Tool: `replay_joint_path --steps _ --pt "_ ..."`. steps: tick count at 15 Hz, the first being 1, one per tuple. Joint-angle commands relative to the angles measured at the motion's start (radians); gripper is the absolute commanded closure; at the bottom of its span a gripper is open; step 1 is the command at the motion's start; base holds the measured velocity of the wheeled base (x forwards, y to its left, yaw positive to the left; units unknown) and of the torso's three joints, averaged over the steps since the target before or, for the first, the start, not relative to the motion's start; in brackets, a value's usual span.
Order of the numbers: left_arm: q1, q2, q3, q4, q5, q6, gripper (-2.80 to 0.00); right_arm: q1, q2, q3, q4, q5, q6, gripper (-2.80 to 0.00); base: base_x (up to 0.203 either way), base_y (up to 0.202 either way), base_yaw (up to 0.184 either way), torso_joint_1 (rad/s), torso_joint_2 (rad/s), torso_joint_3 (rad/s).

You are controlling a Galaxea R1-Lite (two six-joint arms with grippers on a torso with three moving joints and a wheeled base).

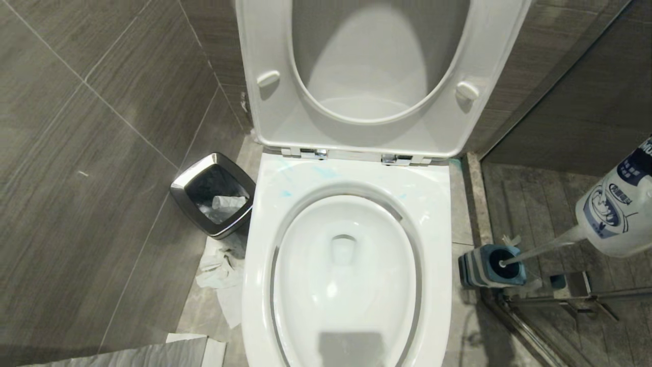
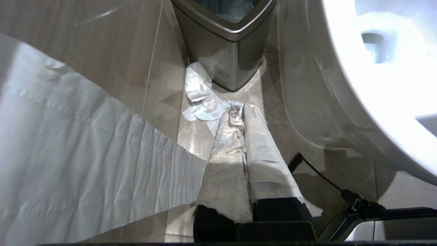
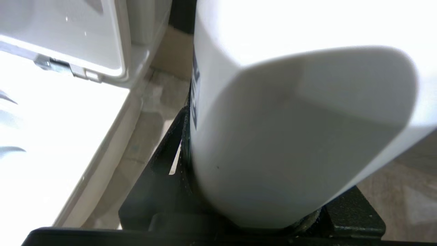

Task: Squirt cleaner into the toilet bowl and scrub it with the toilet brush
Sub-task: Pour in the cleaning agent

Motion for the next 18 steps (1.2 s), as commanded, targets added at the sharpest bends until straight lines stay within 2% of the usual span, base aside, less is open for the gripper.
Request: replay_joint_path --steps 1,11,15,18 --pt "0.0 0.002 0.002 0.001 0.0 0.0 0.0 0.002 0.015 -0.007 -0.003 0.0 -0.002 0.0 0.0 0.0 0.0 0.002 -0.01 0.198" --pt "0.0 0.002 0.002 -0.001 0.0 0.0 0.0 0.002 0.06 -0.026 -0.005 0.001 0.001 0.0 0.0 0.0 0.0 0.0 0.0 0.204" --pt "0.0 0.002 0.002 -0.001 -0.002 0.0 0.0 0.005 0.064 -0.043 0.003 0.003 -0.001 0.0 0.0 0.0 0.0 0.004 0.0 0.084" --pt "0.0 0.002 0.002 0.001 -0.002 -0.003 0.0 0.086 0.093 -0.132 0.114 -0.007 -0.002 0.0 0.0 0.0 0.0 0.0 0.0 0.0"
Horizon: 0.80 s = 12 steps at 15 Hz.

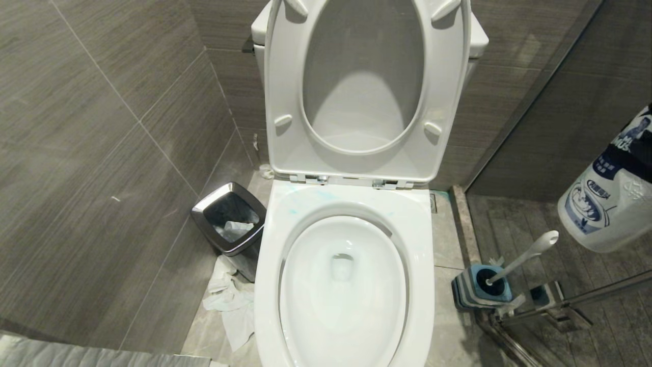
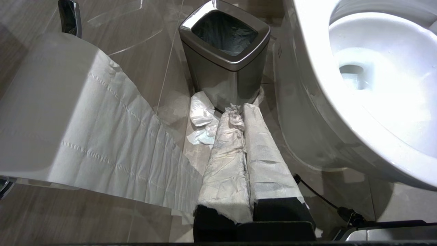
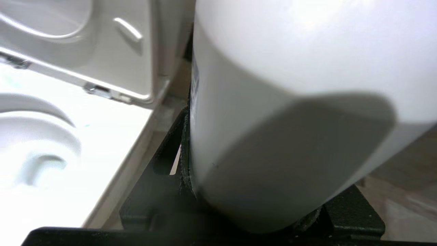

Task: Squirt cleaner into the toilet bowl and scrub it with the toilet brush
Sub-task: Pour in the cleaning agent

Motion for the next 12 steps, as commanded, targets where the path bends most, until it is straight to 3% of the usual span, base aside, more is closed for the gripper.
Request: replay_joint_path --steps 1,4,8,12 --pt "0.0 0.002 0.002 0.001 0.0 0.0 0.0 0.051 0.03 -0.055 0.055 -0.018 -0.003 0.0 0.0 0.0 0.0 0.0 0.0 0.0" --pt "0.0 0.002 0.002 0.002 0.0 0.0 0.0 0.205 0.12 -0.136 0.106 -0.148 -0.028 0.0 0.0 0.0 0.0 0.0 0.0 0.0" --pt "0.0 0.002 0.002 0.002 0.0 0.0 0.0 0.411 0.247 -0.207 0.108 -0.308 -0.128 0.0 0.0 0.0 0.0 0.0 0.0 0.0" --pt "0.0 0.002 0.002 0.002 0.0 0.0 0.0 0.606 0.376 -0.257 0.108 -0.497 -0.142 0.0 0.0 0.0 0.0 0.0 0.0 0.0"
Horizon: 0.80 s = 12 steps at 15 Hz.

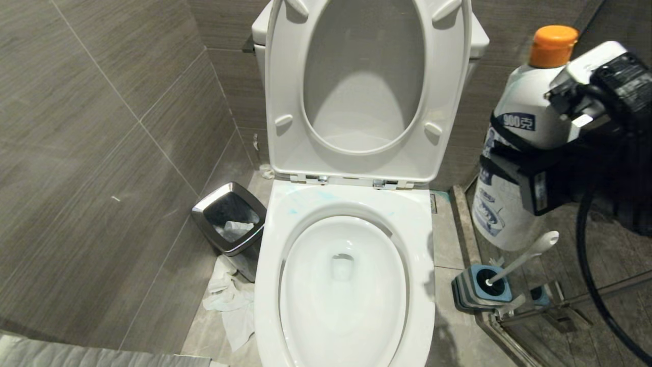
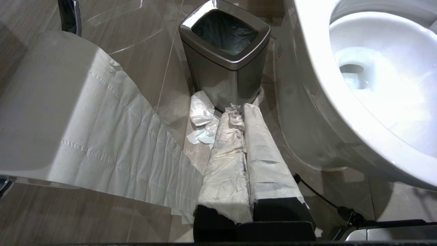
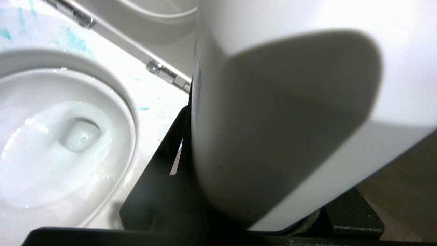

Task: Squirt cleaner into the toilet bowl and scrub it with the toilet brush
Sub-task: Pour in the cleaning agent

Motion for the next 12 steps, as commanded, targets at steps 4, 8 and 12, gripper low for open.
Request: replay_joint_path --steps 4,8,12 --pt "0.0 0.002 0.002 0.0 0.001 0.0 0.0 0.068 0.098 -0.011 -0.002 -0.081 -0.067 0.0 0.0 0.0 0.0 0.0 0.0 0.0" --pt "0.0 0.002 0.002 -0.002 -0.001 0.0 0.0 0.085 0.119 -0.027 -0.003 -0.1 -0.206 0.0 0.0 0.0 0.0 0.0 0.0 0.0" --pt "0.0 0.002 0.002 -0.002 -0.001 0.002 0.0 0.091 0.176 -0.108 -0.003 -0.1 -0.458 0.0 0.0 0.0 0.0 0.0 0.0 0.0"
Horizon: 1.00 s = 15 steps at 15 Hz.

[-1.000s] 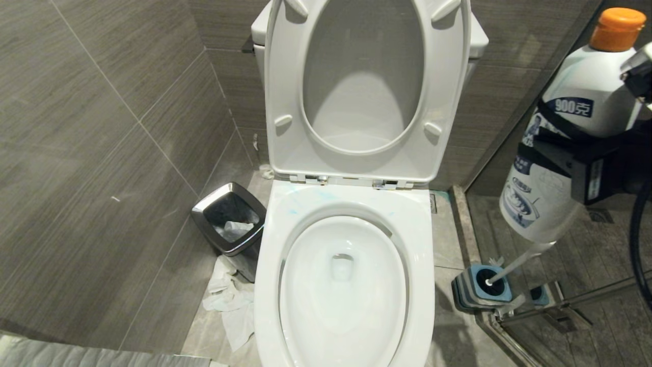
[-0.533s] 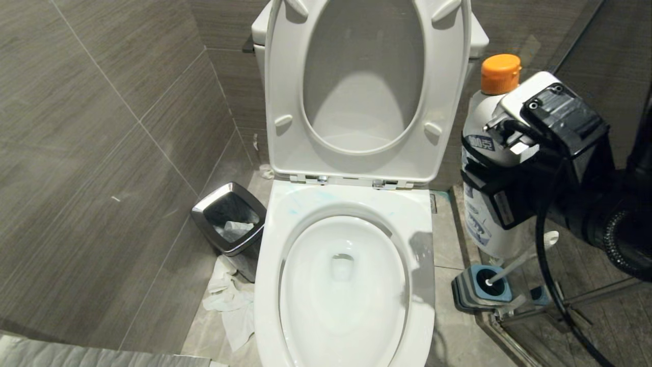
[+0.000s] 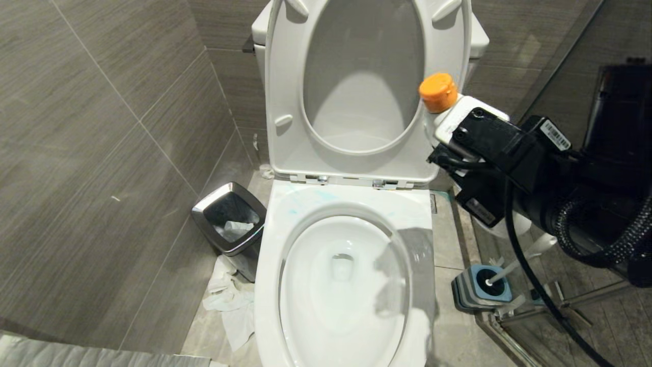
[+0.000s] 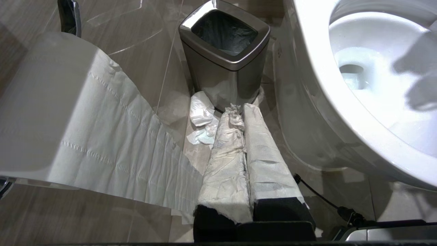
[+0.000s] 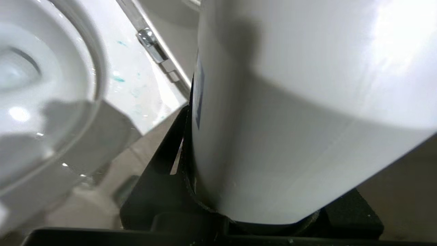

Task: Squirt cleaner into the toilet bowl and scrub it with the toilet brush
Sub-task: Pour in the cleaning agent

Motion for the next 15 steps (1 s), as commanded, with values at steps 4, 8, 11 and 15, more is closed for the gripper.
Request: replay_joint_path --steps 4,8,11,15 --pt "0.0 0.002 0.002 0.0 0.0 0.0 0.0 0.003 0.069 -0.084 -0.001 0.0 -0.354 0.0 0.0 0.0 0.0 0.0 0.0 0.0" --pt "0.0 0.002 0.002 0.0 0.0 0.002 0.0 0.002 0.107 -0.145 -0.001 0.003 -0.652 0.0 0.0 0.0 0.0 0.0 0.0 0.0" --pt "0.0 0.002 0.002 0.0 0.0 0.0 0.0 0.002 0.109 -0.149 0.002 -0.001 -0.81 0.0 0.0 0.0 0.0 0.0 0.0 0.0" --pt "0.0 0.002 0.002 0.0 0.0 -0.001 0.0 0.001 0.108 -0.174 0.002 -0.033 -1.025 0.0 0.0 0.0 0.0 0.0 0.0 0.0"
